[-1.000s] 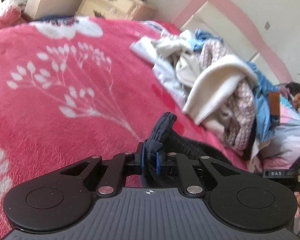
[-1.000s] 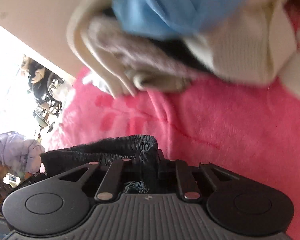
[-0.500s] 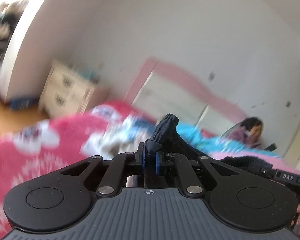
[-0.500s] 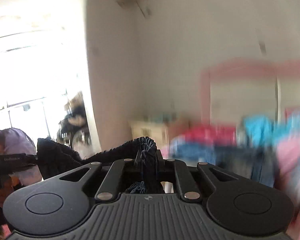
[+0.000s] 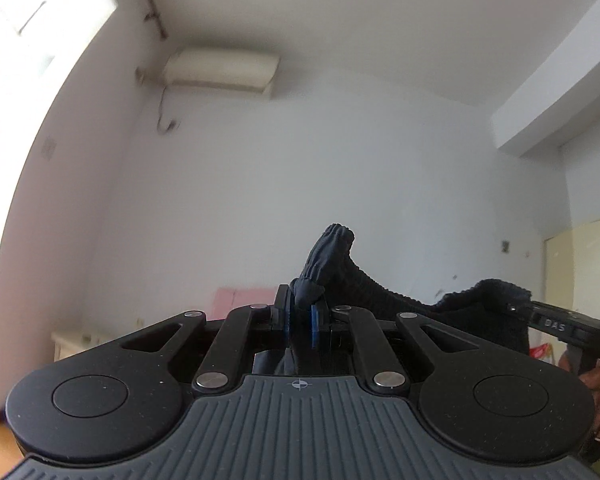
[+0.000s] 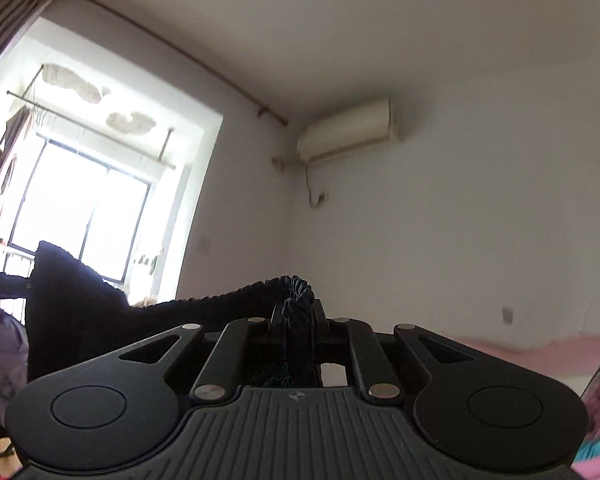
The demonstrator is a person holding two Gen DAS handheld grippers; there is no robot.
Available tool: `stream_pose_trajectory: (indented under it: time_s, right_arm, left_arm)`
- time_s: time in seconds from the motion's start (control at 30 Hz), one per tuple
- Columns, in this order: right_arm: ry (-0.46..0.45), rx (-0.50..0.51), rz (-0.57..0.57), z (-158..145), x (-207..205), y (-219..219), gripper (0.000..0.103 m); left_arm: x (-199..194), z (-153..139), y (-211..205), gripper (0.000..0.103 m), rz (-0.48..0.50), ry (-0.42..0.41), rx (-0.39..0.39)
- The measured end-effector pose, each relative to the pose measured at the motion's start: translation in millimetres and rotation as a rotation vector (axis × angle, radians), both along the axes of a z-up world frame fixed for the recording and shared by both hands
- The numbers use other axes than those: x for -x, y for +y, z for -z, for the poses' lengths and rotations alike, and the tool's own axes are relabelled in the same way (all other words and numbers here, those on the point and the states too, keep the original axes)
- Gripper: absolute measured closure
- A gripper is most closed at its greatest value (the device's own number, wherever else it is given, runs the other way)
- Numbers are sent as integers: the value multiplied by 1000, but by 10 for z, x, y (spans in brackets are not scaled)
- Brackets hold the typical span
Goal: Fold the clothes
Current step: 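Lift the navy trousers by the waistband with both grippers, pulling them from the pile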
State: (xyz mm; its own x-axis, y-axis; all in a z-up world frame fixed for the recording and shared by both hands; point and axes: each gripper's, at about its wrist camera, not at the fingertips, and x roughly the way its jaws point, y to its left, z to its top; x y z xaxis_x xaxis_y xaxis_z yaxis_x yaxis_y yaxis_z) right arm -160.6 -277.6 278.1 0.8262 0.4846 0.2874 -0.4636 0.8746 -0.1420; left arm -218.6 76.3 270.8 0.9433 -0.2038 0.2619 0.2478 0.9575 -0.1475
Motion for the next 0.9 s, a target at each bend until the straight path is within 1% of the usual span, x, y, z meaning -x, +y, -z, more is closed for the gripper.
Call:
stream_pose_trajectory:
  time_s: [0.13,0.27,0.4,0.53,0.63,0.7,0.8,0.9]
  right_arm:
    - [-66,-6,2,-83,334,-28,92]
    - [-113,-12,-4,-122,627,-55,92]
    - [-142,-19,-17,-104,901,-83,92]
    - [-135,-41,-42,-1,982,-102,92]
    - [-91,-42,-58,138,917,-62,92]
    - [-34,-39,-70,284,792,-10,92]
    - [80,-14,-86,601,476,135,92]
    - [235,21,-111,1007,-38,352,92]
  left_arm:
    - [315,-217,-128,96,-7,-67,-32]
    - [584,-319,-213,96,-11,-110,-52]
    - [813,-349,-299,96,-14,-128,-73]
    - [928,-325,-325,96,-15,-120,-74]
    - [901,-280,-307,96,-26,-89,-62]
    - [876,-267,-280,96,-34,-57,-51]
    - [681,-129,-236,96,-57,15,-33]
    - [319,120,-161,96,-97,113,-23]
